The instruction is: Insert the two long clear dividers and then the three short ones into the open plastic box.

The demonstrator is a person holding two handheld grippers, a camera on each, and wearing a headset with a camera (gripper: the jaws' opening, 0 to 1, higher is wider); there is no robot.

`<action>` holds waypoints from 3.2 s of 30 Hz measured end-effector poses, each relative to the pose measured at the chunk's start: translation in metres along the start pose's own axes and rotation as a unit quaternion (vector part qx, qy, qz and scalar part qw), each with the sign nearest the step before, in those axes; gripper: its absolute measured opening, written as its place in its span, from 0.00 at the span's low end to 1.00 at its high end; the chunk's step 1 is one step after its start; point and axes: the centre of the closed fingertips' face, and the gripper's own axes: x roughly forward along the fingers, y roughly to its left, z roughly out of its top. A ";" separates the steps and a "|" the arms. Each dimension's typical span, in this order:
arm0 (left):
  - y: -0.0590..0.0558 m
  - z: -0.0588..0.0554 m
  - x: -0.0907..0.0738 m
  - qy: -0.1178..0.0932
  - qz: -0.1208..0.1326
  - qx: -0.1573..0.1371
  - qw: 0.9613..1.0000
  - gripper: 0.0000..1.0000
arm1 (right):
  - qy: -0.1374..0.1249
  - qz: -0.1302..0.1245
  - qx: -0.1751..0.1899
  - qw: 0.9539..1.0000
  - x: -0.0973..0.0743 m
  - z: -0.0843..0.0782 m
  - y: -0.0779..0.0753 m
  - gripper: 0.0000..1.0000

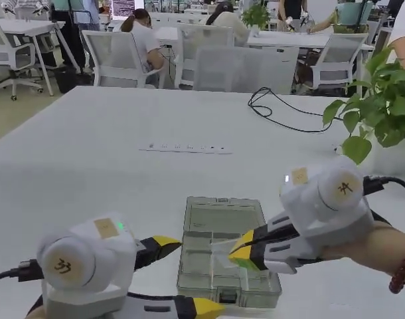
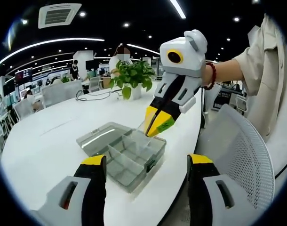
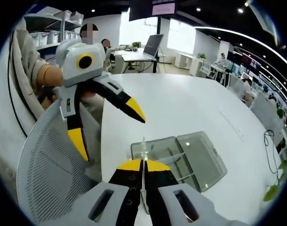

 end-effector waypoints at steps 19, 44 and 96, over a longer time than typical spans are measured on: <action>0.010 -0.007 0.002 0.016 0.017 -0.028 0.999 0.86 | 0.026 -0.011 0.024 0.999 0.027 -0.003 -0.028 0.02; 0.020 -0.008 0.006 0.019 0.022 -0.033 0.999 0.84 | 0.045 0.003 0.051 0.998 0.046 -0.012 -0.037 0.02; 0.028 -0.010 0.004 0.015 0.033 -0.039 0.999 0.84 | 0.159 0.079 -0.112 0.978 0.092 -0.025 -0.025 0.02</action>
